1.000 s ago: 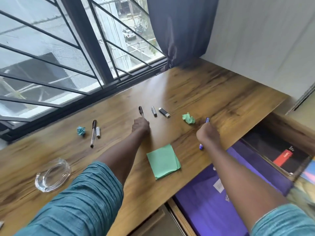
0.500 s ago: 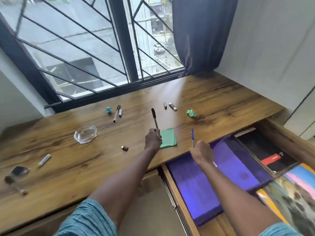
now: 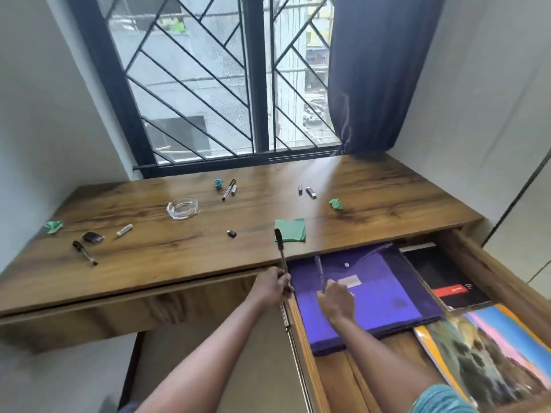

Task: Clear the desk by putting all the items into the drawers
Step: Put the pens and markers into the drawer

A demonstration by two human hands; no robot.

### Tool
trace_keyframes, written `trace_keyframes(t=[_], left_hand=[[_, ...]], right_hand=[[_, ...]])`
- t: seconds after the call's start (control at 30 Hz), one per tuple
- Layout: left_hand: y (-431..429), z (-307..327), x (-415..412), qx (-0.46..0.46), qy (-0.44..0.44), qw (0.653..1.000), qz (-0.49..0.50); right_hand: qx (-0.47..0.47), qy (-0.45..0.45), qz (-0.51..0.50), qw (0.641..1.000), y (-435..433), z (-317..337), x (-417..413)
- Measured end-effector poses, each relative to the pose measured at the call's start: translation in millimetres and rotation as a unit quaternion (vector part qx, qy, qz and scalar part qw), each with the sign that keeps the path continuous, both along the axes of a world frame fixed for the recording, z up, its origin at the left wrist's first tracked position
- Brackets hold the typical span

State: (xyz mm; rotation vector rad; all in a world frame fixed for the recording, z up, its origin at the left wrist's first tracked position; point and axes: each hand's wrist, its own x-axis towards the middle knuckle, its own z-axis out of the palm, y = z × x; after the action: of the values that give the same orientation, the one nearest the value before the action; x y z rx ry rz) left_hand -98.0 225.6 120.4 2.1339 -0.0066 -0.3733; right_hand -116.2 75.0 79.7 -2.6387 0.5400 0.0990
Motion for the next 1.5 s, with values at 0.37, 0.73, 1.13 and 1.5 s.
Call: trace_keyframes(t=[0.37,0.73,1.13,1.5], left_hand=[[-82.2,-25.0,-107.3,0.045,0.086,0.995,0.017],[-191.5,-82.2,-143.3,0.093,0.215,0.969,0.072],[-273.4,-101.7,-160.8,-0.017,0.252,0.928,0.275],[-286.5,-112.4,-159.7,-0.032,0.256,0.901,0.348]], right_hand=[[-0.025,0.057,0.035,0.997,-79.0,-7.9,-114.0],[-0.014,0.138,0.042,0.989,-166.0,-32.3,-128.2],[0.091,0.174,0.082,0.977,-199.3,-51.5,-123.7],[0.104,0.17,0.095,0.975,-213.6,-45.4,-130.7]])
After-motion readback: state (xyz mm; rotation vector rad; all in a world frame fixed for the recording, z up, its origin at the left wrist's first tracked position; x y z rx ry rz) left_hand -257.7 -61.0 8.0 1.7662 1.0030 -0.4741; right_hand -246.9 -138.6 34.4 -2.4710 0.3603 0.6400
